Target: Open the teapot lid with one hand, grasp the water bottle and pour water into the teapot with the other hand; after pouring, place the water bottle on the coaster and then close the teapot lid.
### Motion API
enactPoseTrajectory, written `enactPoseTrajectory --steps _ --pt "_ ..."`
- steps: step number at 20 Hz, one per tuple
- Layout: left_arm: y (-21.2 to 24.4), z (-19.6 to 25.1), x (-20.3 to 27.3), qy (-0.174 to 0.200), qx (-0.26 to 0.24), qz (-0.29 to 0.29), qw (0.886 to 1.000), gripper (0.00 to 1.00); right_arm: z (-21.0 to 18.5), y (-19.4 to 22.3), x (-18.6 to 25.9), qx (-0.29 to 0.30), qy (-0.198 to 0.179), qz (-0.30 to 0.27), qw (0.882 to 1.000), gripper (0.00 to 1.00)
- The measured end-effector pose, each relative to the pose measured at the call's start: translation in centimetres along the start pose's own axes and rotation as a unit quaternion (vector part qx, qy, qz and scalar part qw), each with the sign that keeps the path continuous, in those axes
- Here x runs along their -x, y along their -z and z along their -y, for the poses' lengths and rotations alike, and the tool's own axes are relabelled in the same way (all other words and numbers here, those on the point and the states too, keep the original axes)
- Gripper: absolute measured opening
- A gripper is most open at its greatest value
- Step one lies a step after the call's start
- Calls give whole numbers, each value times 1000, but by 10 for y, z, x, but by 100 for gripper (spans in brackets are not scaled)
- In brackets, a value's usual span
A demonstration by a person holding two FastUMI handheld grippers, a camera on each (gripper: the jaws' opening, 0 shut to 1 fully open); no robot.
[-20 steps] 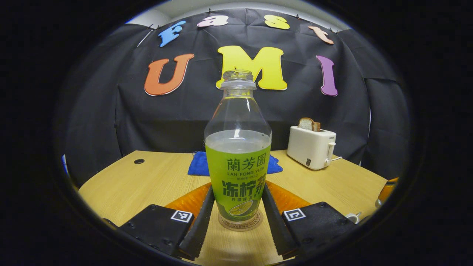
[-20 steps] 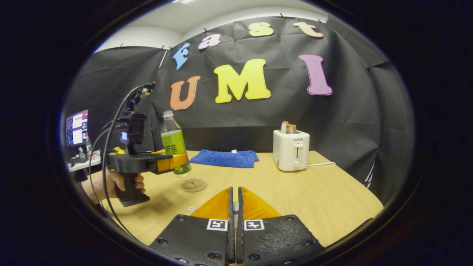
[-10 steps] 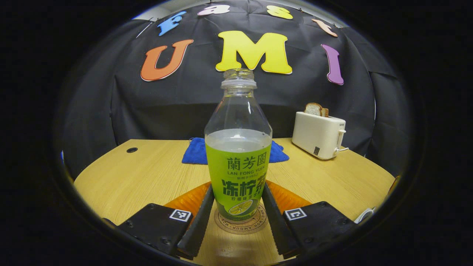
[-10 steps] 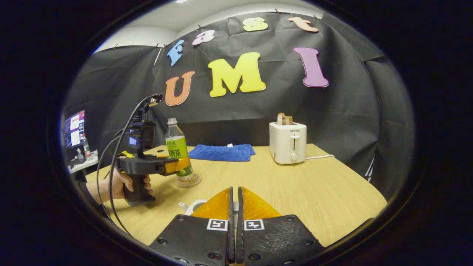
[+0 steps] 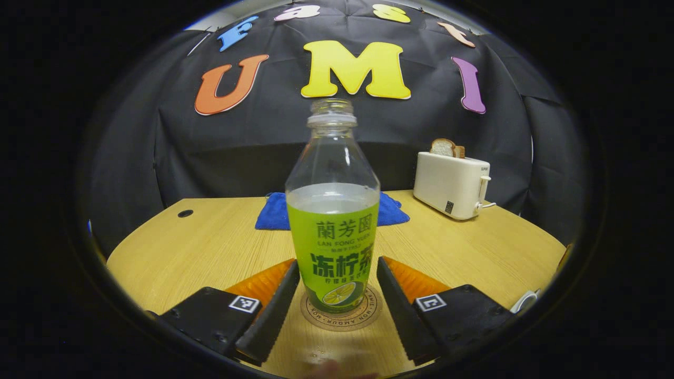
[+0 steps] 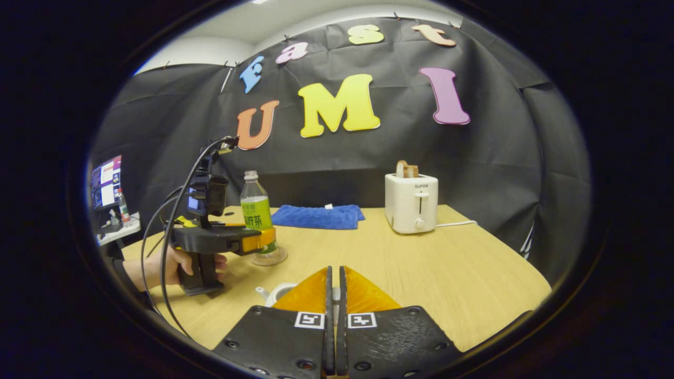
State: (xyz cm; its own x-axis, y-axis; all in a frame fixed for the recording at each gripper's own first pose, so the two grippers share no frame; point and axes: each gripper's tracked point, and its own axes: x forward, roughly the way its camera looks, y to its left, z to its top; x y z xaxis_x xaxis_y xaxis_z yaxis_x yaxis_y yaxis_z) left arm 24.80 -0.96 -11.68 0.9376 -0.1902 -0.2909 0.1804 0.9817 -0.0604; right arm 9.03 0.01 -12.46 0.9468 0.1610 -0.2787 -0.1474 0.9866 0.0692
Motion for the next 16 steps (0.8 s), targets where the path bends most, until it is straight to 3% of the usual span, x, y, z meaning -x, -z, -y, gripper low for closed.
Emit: enactPoseTrajectory --steps 2,9,16 --pt "-3 1 5 -3 2 2 1000 99 -2 -2 0 2 -1 2 1000 1" --pt "1 -21 75 -43 35 -5 998 98 -17 -16 -6 7 -23 24 999 1" --pt "7 -61 158 -93 49 27 994 98 -44 -16 -20 17 -64 35 997 1"
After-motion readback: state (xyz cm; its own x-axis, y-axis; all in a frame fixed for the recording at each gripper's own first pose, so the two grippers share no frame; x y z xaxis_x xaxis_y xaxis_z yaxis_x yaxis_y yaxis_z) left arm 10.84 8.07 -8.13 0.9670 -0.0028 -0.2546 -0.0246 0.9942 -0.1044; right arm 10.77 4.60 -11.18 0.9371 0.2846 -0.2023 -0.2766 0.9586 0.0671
